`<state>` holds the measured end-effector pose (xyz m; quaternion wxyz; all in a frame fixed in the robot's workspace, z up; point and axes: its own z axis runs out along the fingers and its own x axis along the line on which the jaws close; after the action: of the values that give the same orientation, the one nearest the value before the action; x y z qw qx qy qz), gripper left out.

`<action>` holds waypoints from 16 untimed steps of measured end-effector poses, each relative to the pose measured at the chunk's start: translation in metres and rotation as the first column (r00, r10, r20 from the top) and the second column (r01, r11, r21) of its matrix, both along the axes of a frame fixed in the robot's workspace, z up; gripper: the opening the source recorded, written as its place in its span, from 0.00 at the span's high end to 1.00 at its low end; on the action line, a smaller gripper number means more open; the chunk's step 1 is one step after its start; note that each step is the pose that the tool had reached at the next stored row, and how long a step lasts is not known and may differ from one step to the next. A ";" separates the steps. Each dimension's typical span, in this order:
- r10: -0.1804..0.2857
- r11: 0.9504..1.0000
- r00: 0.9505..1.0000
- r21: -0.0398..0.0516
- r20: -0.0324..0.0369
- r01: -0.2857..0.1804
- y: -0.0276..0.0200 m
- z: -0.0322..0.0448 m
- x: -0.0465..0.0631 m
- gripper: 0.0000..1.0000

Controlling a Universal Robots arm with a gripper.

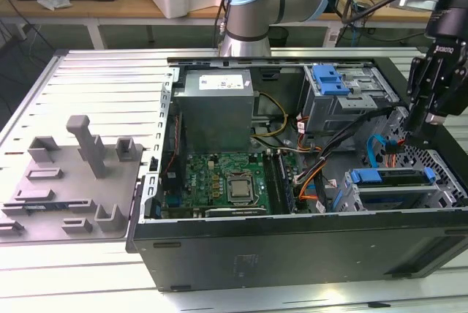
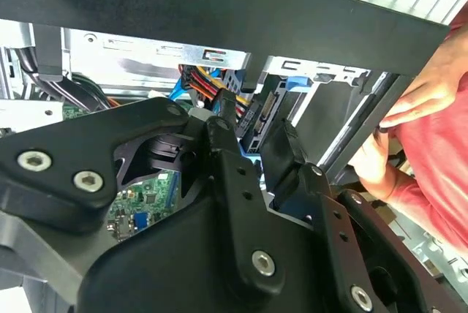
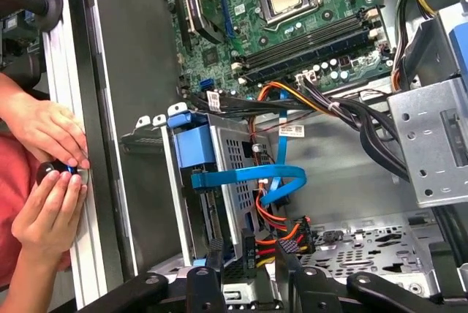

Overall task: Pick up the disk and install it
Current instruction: 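Insert the first disk wire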

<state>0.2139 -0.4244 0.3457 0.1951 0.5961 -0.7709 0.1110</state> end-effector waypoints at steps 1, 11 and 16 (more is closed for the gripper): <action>0.000 1.000 1.000 0.000 0.000 0.000 0.0000 -0.0004 0.000 0.59; -0.002 1.000 1.000 0.000 0.000 0.002 -0.0004 -0.0029 0.000 0.59; -0.009 1.000 1.000 0.000 0.000 0.009 -0.0027 -0.0029 0.000 0.59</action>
<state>0.2135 -0.4271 0.3428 0.1956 0.5925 -0.7737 0.1101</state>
